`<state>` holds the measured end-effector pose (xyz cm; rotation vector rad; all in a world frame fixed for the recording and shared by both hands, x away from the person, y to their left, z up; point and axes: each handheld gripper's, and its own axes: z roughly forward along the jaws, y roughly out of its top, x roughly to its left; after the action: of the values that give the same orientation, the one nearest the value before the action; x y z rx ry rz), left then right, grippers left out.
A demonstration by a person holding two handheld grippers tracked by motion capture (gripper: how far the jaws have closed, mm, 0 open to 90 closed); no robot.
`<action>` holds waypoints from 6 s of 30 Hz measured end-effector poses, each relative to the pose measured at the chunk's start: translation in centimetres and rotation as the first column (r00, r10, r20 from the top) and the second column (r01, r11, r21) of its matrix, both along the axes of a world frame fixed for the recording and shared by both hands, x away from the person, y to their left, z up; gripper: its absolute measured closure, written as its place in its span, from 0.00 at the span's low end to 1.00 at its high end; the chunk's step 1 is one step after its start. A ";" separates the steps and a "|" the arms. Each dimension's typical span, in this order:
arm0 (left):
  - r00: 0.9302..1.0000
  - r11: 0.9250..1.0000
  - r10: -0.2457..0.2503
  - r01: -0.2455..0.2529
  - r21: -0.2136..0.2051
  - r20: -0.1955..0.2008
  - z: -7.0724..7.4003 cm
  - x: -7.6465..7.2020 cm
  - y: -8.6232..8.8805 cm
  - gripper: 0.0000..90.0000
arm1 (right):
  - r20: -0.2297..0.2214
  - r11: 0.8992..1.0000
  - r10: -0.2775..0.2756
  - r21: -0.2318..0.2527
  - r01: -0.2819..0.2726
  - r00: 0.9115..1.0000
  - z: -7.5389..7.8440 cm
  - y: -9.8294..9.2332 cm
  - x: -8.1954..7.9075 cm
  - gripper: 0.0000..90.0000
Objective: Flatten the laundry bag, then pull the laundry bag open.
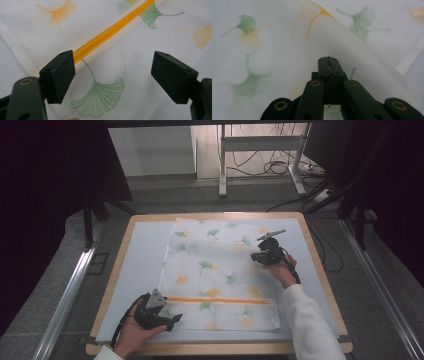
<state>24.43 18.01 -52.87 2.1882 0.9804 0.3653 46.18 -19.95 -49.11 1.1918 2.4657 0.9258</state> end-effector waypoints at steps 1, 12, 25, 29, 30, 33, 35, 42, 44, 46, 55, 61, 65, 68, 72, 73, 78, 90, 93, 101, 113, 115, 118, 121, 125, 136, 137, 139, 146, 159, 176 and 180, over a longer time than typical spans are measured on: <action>1.000 1.000 0.000 0.000 0.000 0.000 0.0 0.0 0.0 0.22 | 0.000 1.000 -0.005 -0.005 0.005 1.000 -0.2 -0.1 0.4 0.99; 1.000 1.000 -0.002 0.002 -0.004 -0.001 0.0 0.1 0.2 0.22 | -0.040 0.994 -0.109 0.007 0.109 0.993 -2.1 -1.2 3.6 0.99; 1.000 1.000 0.005 -0.005 0.004 0.015 0.0 0.0 0.1 0.21 | 0.081 1.000 0.002 0.016 -0.003 0.997 1.4 -2.2 -2.7 0.99; 1.000 1.000 0.004 -0.004 0.009 0.008 -0.1 0.1 0.0 0.22 | 0.129 0.997 0.040 0.060 -0.048 0.991 2.5 -3.1 -6.5 0.99; 1.000 1.000 0.003 -0.003 0.011 0.005 -0.1 0.1 0.0 0.22 | 0.146 0.996 0.044 0.071 -0.055 0.988 2.7 -3.4 -7.4 0.99; 1.000 1.000 0.004 -0.004 0.017 0.000 -0.2 0.1 -0.1 0.22 | 0.177 0.990 0.076 0.104 -0.096 0.981 3.3 -4.3 -10.8 0.99; 1.000 1.000 0.007 -0.007 0.018 0.000 -0.2 0.1 -0.2 0.22 | 0.173 0.987 0.083 0.120 -0.105 0.981 3.3 -4.9 -12.2 0.99; 1.000 1.000 0.009 -0.009 0.014 0.002 -0.2 0.1 -0.1 0.22 | 0.152 0.983 0.092 0.142 -0.114 0.984 2.6 -6.2 -15.6 0.99; 1.000 1.000 0.012 -0.013 0.009 0.007 -0.1 0.0 0.0 0.22 | 0.134 0.980 0.101 0.154 -0.122 0.986 2.0 -6.5 -17.0 0.99; 1.000 1.000 0.014 -0.014 0.006 0.008 -0.1 0.0 0.0 0.22 | 0.128 0.980 0.103 0.155 -0.123 0.986 1.8 -6.6 -17.4 0.99; 1.000 1.000 0.008 -0.009 0.010 0.026 0.1 -0.1 -0.1 0.22 | 0.096 0.983 0.133 0.118 -0.144 0.987 0.4 -6.4 -19.7 0.99; 0.999 1.000 0.001 -0.002 0.008 0.032 0.3 -0.2 -0.3 0.23 | 0.084 0.984 0.147 0.090 -0.154 0.986 -0.3 -5.8 -19.4 0.99; 0.999 1.000 -0.005 0.005 0.006 0.044 0.6 -0.3 -0.6 0.23 | 0.082 0.984 0.147 0.086 -0.154 0.986 -0.4 -5.7 -19.3 0.99; 0.998 1.000 -0.016 0.015 0.004 0.058 1.0 -0.4 -1.1 0.23 | 0.082 0.984 0.147 0.085 -0.154 0.986 -0.4 -5.7 -19.3 0.99; 0.996 0.999 -0.046 0.046 0.005 0.073 1.7 -0.3 -2.3 0.23 | 0.083 0.986 0.146 0.073 -0.152 0.986 -0.5 -5.8 -19.3 0.99; 0.996 0.999 -0.051 0.051 0.001 0.074 1.9 -0.2 -2.6 0.23 | 0.080 0.986 0.145 0.072 -0.151 0.986 -0.5 -5.9 -19.3 0.99; 0.994 0.997 -0.077 0.078 -0.004 0.079 2.5 0.3 -4.3 0.23 | 0.068 0.989 0.135 0.052 -0.139 0.988 -1.0 -6.3 -19.7 0.99; 0.979 0.983 -0.180 0.183 -0.022 0.100 3.6 1.5 -9.3 0.29 | 0.061 0.993 0.111 0.028 -0.113 0.992 -1.3 -6.6 -20.5 0.99; 0.975 0.979 -0.201 0.204 -0.022 0.095 3.6 2.1 -10.6 0.28 | 0.052 0.993 0.113 0.023 -0.115 0.992 -1.5 -6.4 -20.6 0.99; 0.972 0.973 -0.226 0.229 -0.039 0.071 3.8 3.1 -12.6 0.28 | 0.058 0.992 0.123 0.019 -0.125 0.991 -1.5 -6.4 -20.8 0.99; 0.960 0.961 -0.274 0.275 -0.014 0.053 4.2 3.9 -15.0 0.35 | 0.047 0.993 0.116 0.018 -0.117 0.992 -1.7 -6.5 -20.4 0.99; 0.958 0.959 -0.282 0.283 -0.011 0.054 4.2 4.1 -15.8 0.36 | 0.044 0.994 0.112 0.010 -0.112 0.993 -1.7 -6.5 -20.3 0.99; 0.953 0.953 -0.300 0.301 -0.016 0.044 4.2 4.6 -17.0 0.36 | 0.041 0.993 0.114 0.005 -0.115 0.993 -1.8 -6.5 -20.3 0.99; 0.952 0.953 -0.302 0.303 -0.026 0.048 4.2 4.9 -17.7 0.36 | 0.030 0.993 0.119 -0.001 -0.119 0.992 -2.0 -6.5 -20.2 0.99; 0.951 0.952 -0.305 0.306 -0.025 0.048 4.3 5.3 -18.4 0.36 | 0.019 0.992 0.123 -0.016 -0.123 0.992 -2.2 -6.5 -20.2 0.99; 0.942 0.943 -0.331 0.332 -0.017 0.048 3.7 6.7 -21.2 0.39 | 0.009 0.993 0.116 -0.018 -0.116 0.993 -2.4 -6.6 -20.0 0.99; 0.942 0.942 -0.333 0.334 -0.019 0.047 3.6 6.7 -21.5 0.40 | 0.010 0.993 0.117 -0.019 -0.117 0.993 -2.4 -6.6 -20.0 0.99; 0.938 0.939 -0.343 0.344 -0.010 0.050 3.5 6.8 -22.1 0.40 | 0.009 0.993 0.117 -0.017 -0.117 0.993 -2.4 -6.6 -20.0 0.99; 0.932 0.933 -0.360 0.361 -0.004 0.047 3.4 7.3 -23.7 0.44 | 0.008 0.992 0.124 -0.017 -0.123 0.992 -2.4 -6.7 -20.0 0.99; 0.920 0.921 -0.390 0.390 0.006 0.034 2.6 8.2 -25.5 0.50 | 0.000 0.992 0.129 -0.010 -0.129 0.992 -2.4 -6.8 -19.9 0.99; 0.893 0.893 -0.450 0.449 0.036 0.016 1.7 9.3 -27.5 0.62 | -0.004 0.992 0.129 -0.003 -0.129 0.992 -2.4 -6.9 -19.9 0.98; 0.888 0.887 -0.460 0.459 0.041 0.009 1.6 9.3 -27.8 0.64 | -0.003 0.992 0.130 -0.003 -0.130 0.992 -2.4 -6.9 -19.9 0.98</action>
<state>33.70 -9.76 -51.31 2.3585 0.4171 0.1781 26.33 -26.85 -51.51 1.0428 2.5717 0.9528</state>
